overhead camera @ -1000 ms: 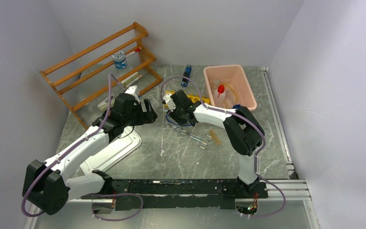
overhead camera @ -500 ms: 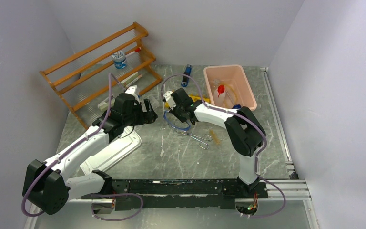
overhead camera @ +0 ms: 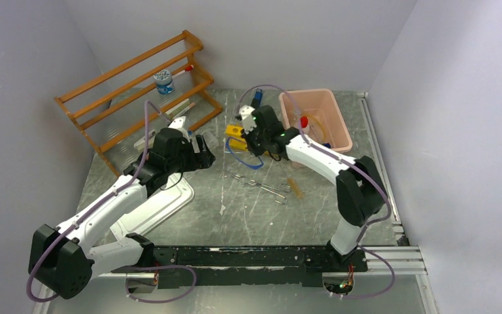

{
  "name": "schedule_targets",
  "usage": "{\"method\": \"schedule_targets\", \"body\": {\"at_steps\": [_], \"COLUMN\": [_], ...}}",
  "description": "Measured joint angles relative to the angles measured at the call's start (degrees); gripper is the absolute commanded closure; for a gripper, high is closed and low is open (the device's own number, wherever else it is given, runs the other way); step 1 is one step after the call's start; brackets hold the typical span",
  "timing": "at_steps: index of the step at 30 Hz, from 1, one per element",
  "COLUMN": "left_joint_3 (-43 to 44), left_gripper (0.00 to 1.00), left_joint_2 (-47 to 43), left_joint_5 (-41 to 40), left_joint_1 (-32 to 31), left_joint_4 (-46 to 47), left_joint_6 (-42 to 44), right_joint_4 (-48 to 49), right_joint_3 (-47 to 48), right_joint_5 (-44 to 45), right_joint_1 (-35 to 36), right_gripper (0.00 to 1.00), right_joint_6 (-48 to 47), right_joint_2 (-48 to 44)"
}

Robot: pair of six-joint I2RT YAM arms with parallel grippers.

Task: Organize the chemistry lab equipment

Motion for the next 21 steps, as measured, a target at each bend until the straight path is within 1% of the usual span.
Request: {"method": "schedule_targets", "body": {"at_steps": [7, 12, 16, 21], "left_joint_3": [0.2, 0.2, 0.2, 0.2], "left_gripper": [0.12, 0.12, 0.12, 0.12], "left_joint_2": [-2.3, -3.4, -3.5, -3.5], "left_joint_5": [0.0, 0.0, 0.1, 0.1], "left_joint_1": [0.0, 0.0, 0.0, 0.0], "left_joint_4": [-0.5, -0.8, -0.8, -0.9], "left_joint_6": [0.4, 0.4, 0.4, 0.4], "right_joint_4": [0.2, 0.3, 1.4, 2.0], "right_joint_3": [0.0, 1.0, 1.8, 1.8], "right_joint_5": [-3.8, -1.7, 6.1, 21.2], "right_joint_1": [-6.3, -9.9, -11.9, -14.1], "right_gripper": [0.98, 0.97, 0.96, 0.96], "right_joint_6": [7.1, 12.3, 15.6, 16.8], "right_joint_2": [-8.3, -14.4, -18.5, -20.4]}}
